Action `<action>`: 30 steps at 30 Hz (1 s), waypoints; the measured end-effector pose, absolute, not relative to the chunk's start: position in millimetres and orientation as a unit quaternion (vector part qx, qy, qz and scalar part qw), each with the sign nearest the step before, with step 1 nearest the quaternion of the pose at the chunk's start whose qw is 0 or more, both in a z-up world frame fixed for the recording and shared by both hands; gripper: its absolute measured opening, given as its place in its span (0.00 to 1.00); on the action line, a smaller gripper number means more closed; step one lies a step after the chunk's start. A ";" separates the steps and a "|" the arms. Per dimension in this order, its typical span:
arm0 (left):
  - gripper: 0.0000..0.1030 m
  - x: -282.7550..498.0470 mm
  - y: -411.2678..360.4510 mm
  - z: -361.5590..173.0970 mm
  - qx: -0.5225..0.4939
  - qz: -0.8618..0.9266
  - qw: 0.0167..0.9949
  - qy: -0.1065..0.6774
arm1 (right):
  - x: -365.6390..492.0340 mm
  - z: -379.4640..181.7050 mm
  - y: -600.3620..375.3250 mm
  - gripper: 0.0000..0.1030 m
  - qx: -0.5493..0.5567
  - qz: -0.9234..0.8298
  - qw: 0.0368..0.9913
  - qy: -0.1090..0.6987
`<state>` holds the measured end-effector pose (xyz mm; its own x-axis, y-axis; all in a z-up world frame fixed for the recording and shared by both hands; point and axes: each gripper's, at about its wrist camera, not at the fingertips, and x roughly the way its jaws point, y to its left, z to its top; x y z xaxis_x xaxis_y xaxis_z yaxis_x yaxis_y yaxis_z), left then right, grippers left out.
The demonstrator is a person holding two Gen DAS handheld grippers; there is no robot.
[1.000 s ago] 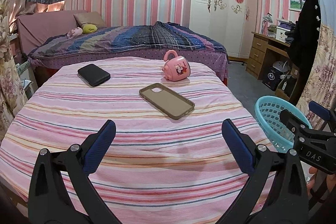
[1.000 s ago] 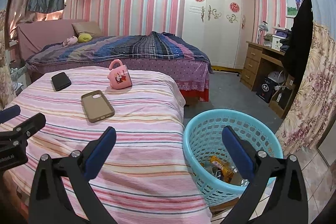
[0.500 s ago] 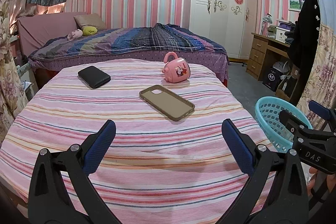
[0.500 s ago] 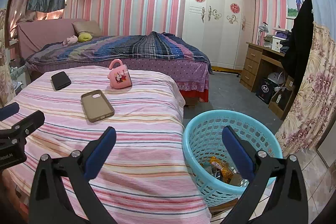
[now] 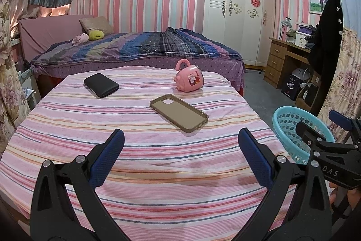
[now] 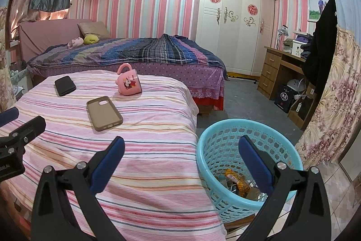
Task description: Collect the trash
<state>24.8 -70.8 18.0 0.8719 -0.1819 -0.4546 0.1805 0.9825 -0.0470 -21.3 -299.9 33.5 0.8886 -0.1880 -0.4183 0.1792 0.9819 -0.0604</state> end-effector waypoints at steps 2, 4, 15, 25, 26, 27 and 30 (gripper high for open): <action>0.95 25.2 -69.2 18.4 -0.004 -0.093 0.967 0.236 | -21.2 33.5 -299.9 0.96 -0.010 -0.095 0.972 0.216; 0.95 25.7 -67.5 17.9 -0.007 -0.093 0.967 0.238 | -22.3 34.9 -302.6 0.96 -0.009 -0.096 0.972 0.215; 0.95 24.2 -68.6 19.3 0.000 -0.088 0.969 0.230 | -22.8 35.6 -308.0 0.96 -0.009 -0.098 0.972 0.213; 0.95 24.4 -70.3 19.5 0.005 -0.088 0.970 0.228 | -22.8 35.6 -308.9 0.96 -0.010 -0.098 0.972 0.213; 0.95 25.4 -69.9 19.3 0.004 -0.089 0.969 0.229 | -22.8 35.6 -308.6 0.96 -0.010 -0.099 0.972 0.213; 0.95 25.9 -69.9 18.7 0.003 -0.091 0.969 0.231 | -23.1 35.9 -310.8 0.96 -0.010 -0.099 0.972 0.214; 0.95 25.8 -70.0 17.7 0.003 -0.096 0.968 0.233 | -22.3 34.9 -308.5 0.96 -0.009 -0.099 0.972 0.213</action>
